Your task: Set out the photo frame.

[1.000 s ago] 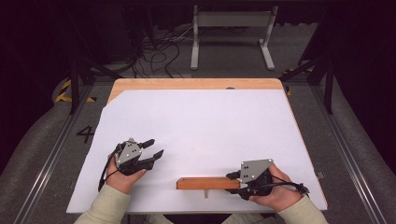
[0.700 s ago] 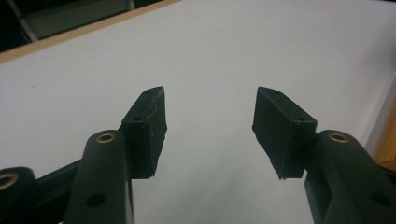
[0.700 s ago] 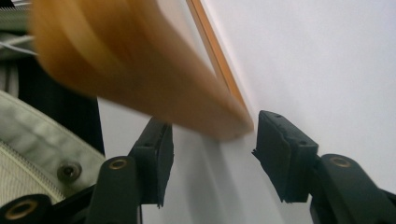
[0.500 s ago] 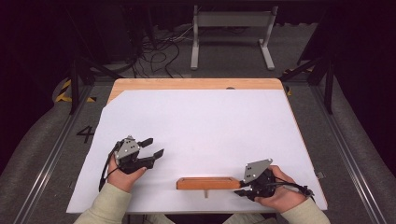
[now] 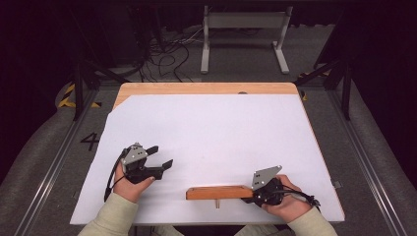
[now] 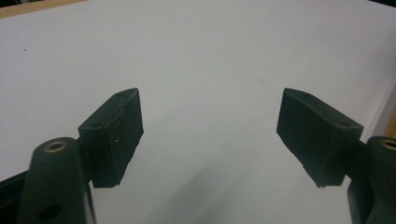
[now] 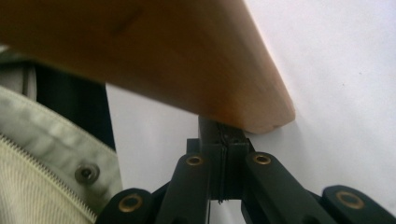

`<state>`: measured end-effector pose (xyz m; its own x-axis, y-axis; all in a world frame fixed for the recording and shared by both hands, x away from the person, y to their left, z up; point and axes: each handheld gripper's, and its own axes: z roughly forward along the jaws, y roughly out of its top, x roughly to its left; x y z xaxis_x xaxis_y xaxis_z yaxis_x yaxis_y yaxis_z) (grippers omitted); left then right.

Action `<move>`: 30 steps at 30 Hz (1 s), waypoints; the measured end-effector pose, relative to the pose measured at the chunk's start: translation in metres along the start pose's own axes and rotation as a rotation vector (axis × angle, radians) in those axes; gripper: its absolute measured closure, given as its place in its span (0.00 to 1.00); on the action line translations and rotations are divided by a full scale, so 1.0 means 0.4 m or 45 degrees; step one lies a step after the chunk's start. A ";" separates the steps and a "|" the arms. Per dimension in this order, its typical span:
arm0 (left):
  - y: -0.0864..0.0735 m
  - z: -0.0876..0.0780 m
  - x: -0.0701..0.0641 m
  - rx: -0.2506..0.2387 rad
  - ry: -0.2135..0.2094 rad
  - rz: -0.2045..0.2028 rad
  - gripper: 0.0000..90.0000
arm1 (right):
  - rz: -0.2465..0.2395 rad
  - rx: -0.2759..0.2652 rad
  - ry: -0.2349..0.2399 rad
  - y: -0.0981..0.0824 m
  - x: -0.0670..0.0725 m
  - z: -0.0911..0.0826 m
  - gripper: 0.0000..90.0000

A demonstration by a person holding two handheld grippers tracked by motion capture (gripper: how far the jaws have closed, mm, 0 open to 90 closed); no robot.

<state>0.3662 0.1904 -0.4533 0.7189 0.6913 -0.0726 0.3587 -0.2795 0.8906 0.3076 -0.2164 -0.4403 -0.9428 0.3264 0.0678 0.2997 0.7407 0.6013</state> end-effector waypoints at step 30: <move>-0.024 -0.038 0.010 0.029 0.104 -0.012 0.15 | 0.204 -0.202 -0.182 0.087 -0.140 0.087 1.00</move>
<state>0.3567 0.2061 -0.4553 0.6649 0.7457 -0.0435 0.3794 -0.2870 0.8796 0.3757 -0.1885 -0.4510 -0.8516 0.5201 0.0660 0.4063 0.5753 0.7099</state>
